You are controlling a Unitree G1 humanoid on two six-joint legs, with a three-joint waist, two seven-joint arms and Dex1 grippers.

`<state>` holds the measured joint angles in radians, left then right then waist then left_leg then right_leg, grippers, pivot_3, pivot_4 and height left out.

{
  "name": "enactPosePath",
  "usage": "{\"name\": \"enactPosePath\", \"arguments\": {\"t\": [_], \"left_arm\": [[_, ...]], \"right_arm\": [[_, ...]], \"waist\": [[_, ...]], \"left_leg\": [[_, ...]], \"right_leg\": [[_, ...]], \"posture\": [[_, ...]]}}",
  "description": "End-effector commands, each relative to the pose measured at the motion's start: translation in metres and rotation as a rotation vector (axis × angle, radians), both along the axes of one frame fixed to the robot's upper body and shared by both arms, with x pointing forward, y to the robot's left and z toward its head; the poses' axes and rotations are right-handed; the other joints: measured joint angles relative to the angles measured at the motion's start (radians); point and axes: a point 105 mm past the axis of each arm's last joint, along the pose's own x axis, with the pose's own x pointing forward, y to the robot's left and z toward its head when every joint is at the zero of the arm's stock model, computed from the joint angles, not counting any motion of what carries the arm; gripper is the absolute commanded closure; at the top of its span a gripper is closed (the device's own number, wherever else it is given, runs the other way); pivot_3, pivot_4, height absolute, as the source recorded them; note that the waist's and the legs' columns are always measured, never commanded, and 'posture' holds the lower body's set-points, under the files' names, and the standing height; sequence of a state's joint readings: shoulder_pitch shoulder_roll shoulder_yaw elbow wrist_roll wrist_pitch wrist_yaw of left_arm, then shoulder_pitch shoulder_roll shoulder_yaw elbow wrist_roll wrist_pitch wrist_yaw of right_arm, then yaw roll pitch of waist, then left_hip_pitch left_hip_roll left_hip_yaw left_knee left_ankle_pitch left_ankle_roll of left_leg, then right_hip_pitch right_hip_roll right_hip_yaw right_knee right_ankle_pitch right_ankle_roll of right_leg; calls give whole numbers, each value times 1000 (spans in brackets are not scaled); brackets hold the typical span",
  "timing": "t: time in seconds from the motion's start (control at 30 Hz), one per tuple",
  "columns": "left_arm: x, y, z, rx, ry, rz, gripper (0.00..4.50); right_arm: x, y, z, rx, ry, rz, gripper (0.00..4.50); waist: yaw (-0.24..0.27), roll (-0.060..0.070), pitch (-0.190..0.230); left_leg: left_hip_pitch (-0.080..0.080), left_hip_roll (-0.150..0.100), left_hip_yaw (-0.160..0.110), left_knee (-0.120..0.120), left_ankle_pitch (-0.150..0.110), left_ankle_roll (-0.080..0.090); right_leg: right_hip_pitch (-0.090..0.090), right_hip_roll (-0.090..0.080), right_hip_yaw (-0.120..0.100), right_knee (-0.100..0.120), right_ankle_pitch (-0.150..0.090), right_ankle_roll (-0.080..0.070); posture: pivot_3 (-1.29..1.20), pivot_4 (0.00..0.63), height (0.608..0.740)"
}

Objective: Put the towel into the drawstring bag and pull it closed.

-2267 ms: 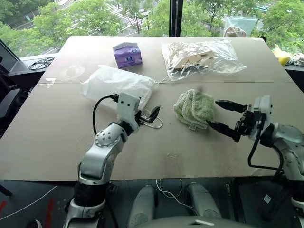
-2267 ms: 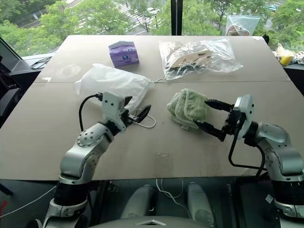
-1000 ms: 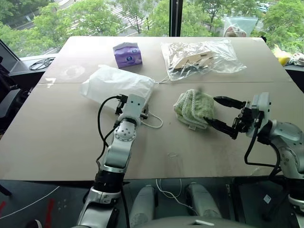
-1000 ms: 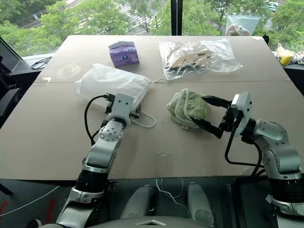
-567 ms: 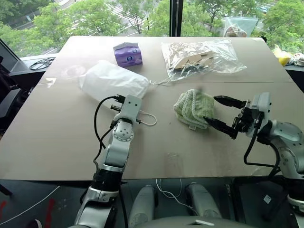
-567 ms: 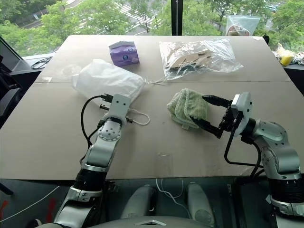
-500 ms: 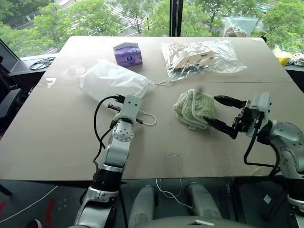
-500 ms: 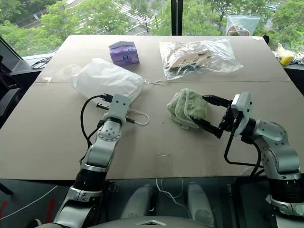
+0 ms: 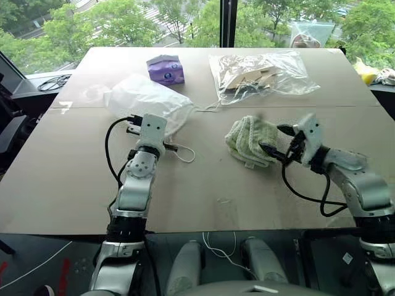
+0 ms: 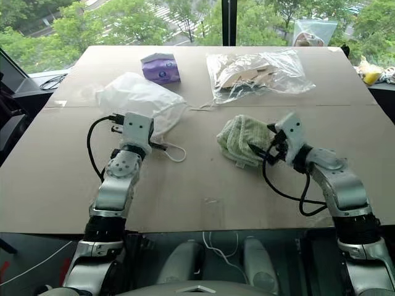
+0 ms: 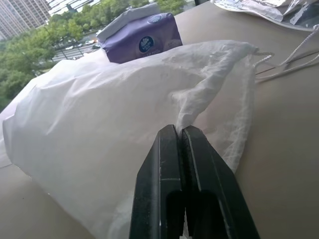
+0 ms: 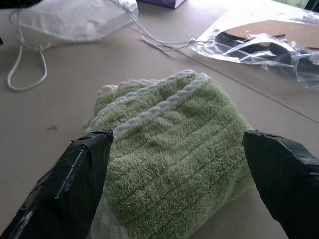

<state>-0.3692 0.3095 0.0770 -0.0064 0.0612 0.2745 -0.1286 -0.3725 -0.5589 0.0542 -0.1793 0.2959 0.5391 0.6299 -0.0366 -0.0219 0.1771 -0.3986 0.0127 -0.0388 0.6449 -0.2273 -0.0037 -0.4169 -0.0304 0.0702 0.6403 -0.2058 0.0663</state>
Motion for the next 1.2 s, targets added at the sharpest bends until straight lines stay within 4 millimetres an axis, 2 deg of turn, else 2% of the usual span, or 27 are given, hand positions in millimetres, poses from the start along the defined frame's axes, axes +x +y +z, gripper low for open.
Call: {"name": "enactPosePath", "arguments": {"t": [0.03, 0.17, 0.23, 0.3, 0.43, 0.53, 0.7, 0.77, 0.83, 0.97, 1.07, 1.2], "left_arm": [[-4, 2, 39, -58, -118, -111, 4446], [-7, 4, 52, -90, -130, -151, 4446], [-7, 4, 53, -90, -129, -156, 4446], [-7, 5, 49, -77, -114, -152, 4446], [-10, 4, 37, -59, -82, -152, 4446], [-12, 3, 35, -70, -74, -153, 4446], [-13, 5, 32, -71, -62, -148, 4446], [-13, 4, 33, -69, -63, -151, 4446], [-13, 3, 34, -68, -66, -153, 4446], [-14, 2, 33, -67, -64, -155, 4446], [-15, -2, 30, -65, -53, -164, 4446], [-16, -6, 26, -61, -43, -178, 4446]], "right_arm": [[7, 12, 14, -73, -111, -4, 0], [14, 21, 14, -20, -87, -36, 0], [22, 17, 5, -41, -48, -105, 0], [27, 11, -6, -65, 1, -154, 0], [28, 11, -24, -28, 148, -205, 0], [27, 8, -39, -66, 224, -240, 0], [26, 17, -49, -44, 308, -250, 0], [31, 14, -54, -87, 297, -283, 0], [42, 6, -49, -166, 206, -335, 0], [55, -1, -30, -153, 88, -408, 0], [59, -10, -23, -176, 16, -461, 0], [59, -19, -23, -193, -23, -518, 0]], "waist": [[0, 0, 0], [-1, 0, 0], [0, 0, 0], [1, 0, 0], [-3, 0, 0], [-4, 0, 0], [-5, -2, -1], [-6, -2, -1], [-8, -4, -2], [-5, -4, -2], [-2, -4, -2], [-1, -4, -2]], "left_leg": [[0, 0, 0, 0, 0, 0], [0, -1, 0, 0, 0, 0], [0, -1, 0, 0, 0, 0], [0, -1, 0, 1, 0, 0], [0, -1, 0, 1, 0, 0], [0, -1, -1, 1, 0, 0], [1, -1, -1, 2, 0, 0], [1, -1, -1, 2, 0, 0], [2, 0, -1, 2, 0, 0], [2, 0, 0, 3, 0, 0], [2, 0, -1, 3, 0, 0], [1, -1, -1, 3, 0, 0]], "right_leg": [[0, 0, 0, 0, 0, 1], [0, 0, 0, 0, -1, 2], [0, 0, 0, 0, -1, 2], [1, -1, 0, 0, -1, 2], [1, -1, 0, 0, 1, -1], [1, 0, 0, 1, 1, -1], [2, 0, -1, 1, -1, 2], [2, 0, -1, 1, -1, 2], [2, 0, -1, 1, -1, 2], [3, 0, -1, 1, -2, 1], [3, 0, -1, 1, -2, 2], [2, -1, -1, 1, -1, 2]], "posture": [[0, 150, 740], [0, 150, 740], [0, 150, 740], [0, 150, 740], [0, 150, 740], [0, 150, 740], [0, 150, 740], [0, 150, 740], [0, 150, 740], [0, 150, 740], [0, 150, 740], [0, 150, 740]]}}
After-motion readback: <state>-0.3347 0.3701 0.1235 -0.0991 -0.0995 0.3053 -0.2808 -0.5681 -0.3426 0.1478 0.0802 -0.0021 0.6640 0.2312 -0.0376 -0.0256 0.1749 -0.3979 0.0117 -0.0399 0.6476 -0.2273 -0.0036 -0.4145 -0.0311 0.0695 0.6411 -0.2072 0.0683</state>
